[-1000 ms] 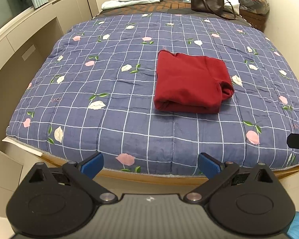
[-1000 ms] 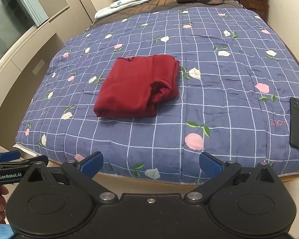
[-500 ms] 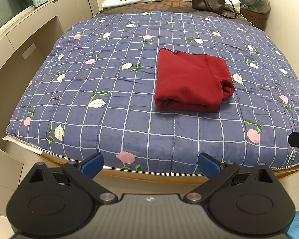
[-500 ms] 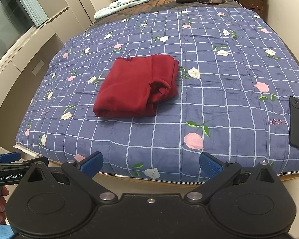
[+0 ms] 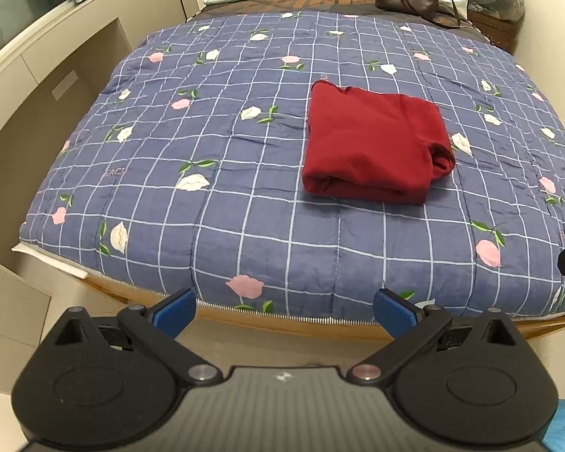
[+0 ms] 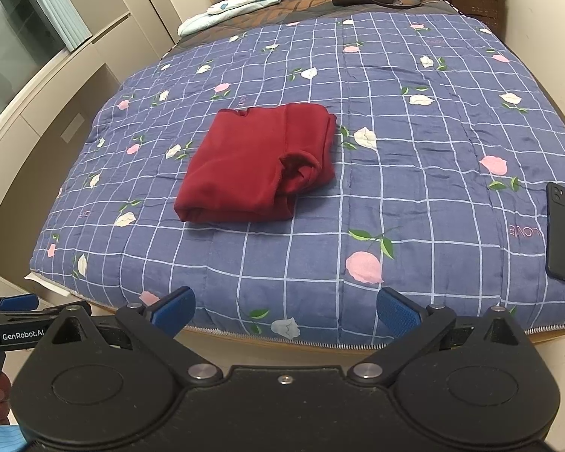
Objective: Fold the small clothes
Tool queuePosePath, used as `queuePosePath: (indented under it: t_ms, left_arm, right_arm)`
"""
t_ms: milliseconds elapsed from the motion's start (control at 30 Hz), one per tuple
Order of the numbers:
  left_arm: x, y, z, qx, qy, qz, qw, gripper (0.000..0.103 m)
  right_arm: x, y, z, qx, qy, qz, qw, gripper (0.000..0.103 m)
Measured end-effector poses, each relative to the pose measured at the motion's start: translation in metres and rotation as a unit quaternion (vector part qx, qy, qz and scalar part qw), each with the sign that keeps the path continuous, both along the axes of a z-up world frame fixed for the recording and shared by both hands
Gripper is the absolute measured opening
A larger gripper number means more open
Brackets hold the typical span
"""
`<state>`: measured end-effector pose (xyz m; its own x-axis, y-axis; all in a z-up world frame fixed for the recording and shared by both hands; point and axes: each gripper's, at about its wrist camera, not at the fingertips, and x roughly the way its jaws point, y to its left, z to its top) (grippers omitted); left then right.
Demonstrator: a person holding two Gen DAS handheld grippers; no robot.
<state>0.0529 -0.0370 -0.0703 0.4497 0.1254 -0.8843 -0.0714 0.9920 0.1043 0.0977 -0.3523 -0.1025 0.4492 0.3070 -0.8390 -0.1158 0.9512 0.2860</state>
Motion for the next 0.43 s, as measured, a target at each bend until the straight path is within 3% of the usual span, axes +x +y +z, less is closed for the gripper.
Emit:
queuePosePath:
  t_ms: [433]
  left_arm:
    - [0.0009,-0.0038,-0.0005,-0.001,0.003,0.005,1.0000,0.103]
  right_arm:
    - [0.0021,-0.0026,-0.0024,0.003,0.001,0.002,1.000,0.102]
